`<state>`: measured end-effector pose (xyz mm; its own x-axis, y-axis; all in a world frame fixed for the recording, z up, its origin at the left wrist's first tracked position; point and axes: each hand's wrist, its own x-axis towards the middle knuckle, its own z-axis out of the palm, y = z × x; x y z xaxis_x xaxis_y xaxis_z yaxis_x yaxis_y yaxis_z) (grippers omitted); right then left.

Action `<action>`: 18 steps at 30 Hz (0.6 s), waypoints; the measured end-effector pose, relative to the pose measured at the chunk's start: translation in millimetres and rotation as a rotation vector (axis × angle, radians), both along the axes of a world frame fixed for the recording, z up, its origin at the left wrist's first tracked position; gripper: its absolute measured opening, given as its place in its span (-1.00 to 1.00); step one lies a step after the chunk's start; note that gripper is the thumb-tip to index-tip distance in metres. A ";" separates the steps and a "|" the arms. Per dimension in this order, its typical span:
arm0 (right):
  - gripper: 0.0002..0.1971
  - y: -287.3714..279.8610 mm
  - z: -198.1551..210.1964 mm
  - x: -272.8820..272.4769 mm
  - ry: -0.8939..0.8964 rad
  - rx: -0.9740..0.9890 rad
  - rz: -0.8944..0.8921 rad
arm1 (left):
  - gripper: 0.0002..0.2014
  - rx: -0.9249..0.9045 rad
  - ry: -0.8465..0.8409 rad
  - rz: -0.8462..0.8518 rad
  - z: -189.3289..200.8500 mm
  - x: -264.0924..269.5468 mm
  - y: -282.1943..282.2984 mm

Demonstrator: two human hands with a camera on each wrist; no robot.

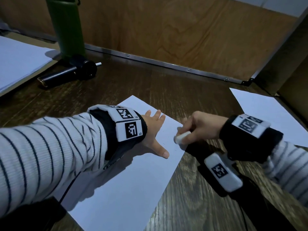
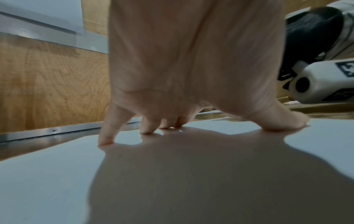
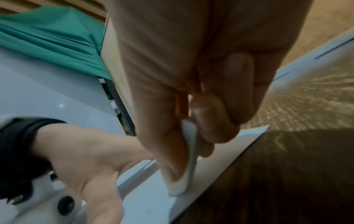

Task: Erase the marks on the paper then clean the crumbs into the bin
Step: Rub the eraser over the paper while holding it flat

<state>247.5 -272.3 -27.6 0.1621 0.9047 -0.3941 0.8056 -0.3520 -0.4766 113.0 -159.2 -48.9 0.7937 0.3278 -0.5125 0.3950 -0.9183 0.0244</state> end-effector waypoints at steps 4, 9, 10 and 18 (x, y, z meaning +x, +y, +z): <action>-0.95 4.4 1.4 2.6 0.022 0.015 -0.075 | 0.20 0.003 0.001 -0.004 0.1 -0.4 -0.5; -0.84 10.5 -4.4 4.0 -0.088 0.110 -0.131 | 0.19 0.002 -0.006 -0.003 1.6 -1.2 -1.1; -0.85 5.3 -4.6 3.1 -0.080 0.092 -0.072 | 0.18 0.004 -0.007 -0.004 1.9 -1.4 -1.2; -0.94 5.4 -1.7 3.2 -0.020 0.030 -0.120 | 0.18 0.015 -0.005 -0.002 2.6 -1.0 -2.0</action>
